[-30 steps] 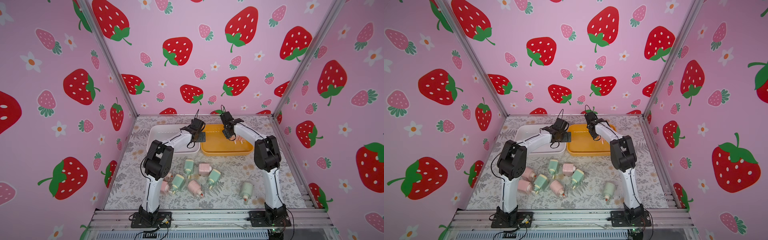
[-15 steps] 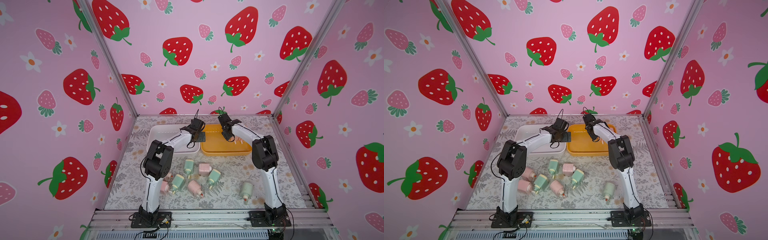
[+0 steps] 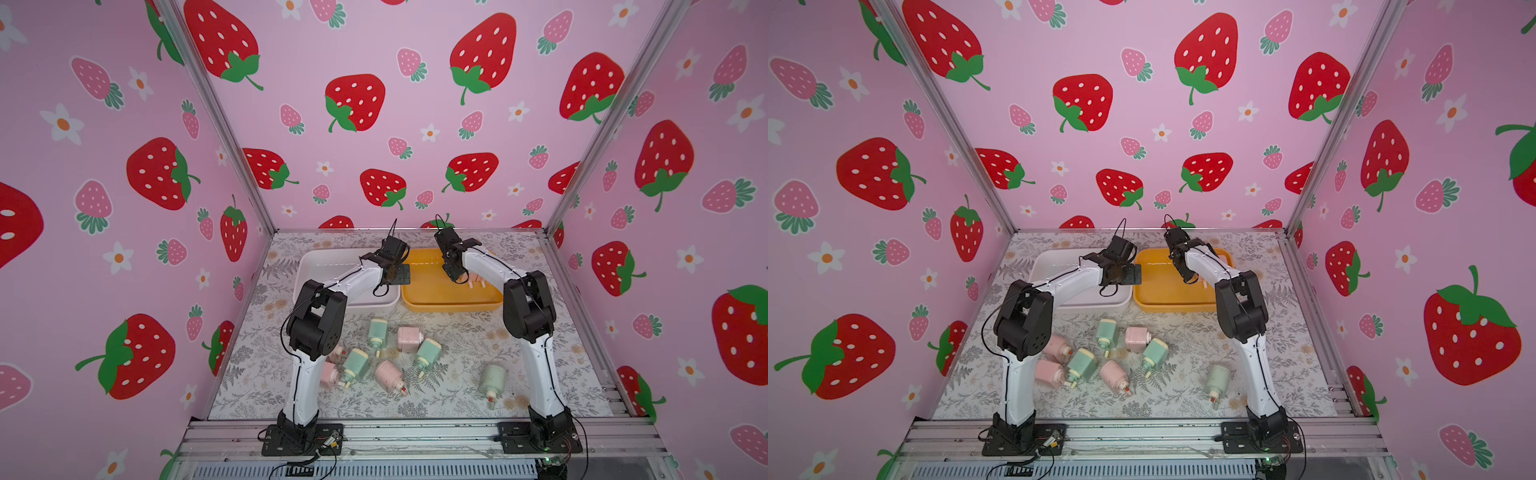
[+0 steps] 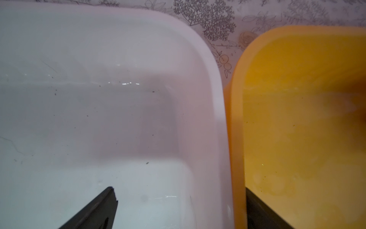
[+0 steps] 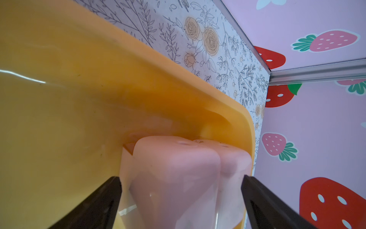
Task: Place the pencil sharpeners by color into the storage box
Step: Place the pencil sharpener in the storage box.
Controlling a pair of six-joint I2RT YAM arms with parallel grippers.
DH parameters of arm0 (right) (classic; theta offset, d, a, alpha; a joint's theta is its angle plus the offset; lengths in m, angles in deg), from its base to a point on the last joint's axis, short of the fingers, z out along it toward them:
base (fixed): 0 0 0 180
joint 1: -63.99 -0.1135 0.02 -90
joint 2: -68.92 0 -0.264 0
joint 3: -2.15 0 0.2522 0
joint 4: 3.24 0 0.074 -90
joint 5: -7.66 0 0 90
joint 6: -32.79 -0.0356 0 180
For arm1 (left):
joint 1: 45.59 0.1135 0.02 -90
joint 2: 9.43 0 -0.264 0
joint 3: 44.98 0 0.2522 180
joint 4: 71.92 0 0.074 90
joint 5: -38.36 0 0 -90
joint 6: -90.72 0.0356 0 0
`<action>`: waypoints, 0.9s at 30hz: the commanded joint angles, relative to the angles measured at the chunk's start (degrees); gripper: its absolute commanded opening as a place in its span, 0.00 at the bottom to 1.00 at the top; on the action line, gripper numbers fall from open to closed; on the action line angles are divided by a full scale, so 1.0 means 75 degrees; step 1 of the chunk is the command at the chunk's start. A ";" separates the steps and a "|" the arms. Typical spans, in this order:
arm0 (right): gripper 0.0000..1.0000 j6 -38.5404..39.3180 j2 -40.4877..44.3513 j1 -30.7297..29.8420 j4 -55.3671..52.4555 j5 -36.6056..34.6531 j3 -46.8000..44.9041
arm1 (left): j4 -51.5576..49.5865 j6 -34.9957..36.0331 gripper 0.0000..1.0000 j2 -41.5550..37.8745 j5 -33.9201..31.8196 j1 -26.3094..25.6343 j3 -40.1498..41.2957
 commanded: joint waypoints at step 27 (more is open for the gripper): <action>1.00 0.1491 0.5504 -0.0397 0.2680 1.0220 -0.5264 | -0.0569 -0.0275 0.99 -0.3690 0.1292 0.0097 0.2127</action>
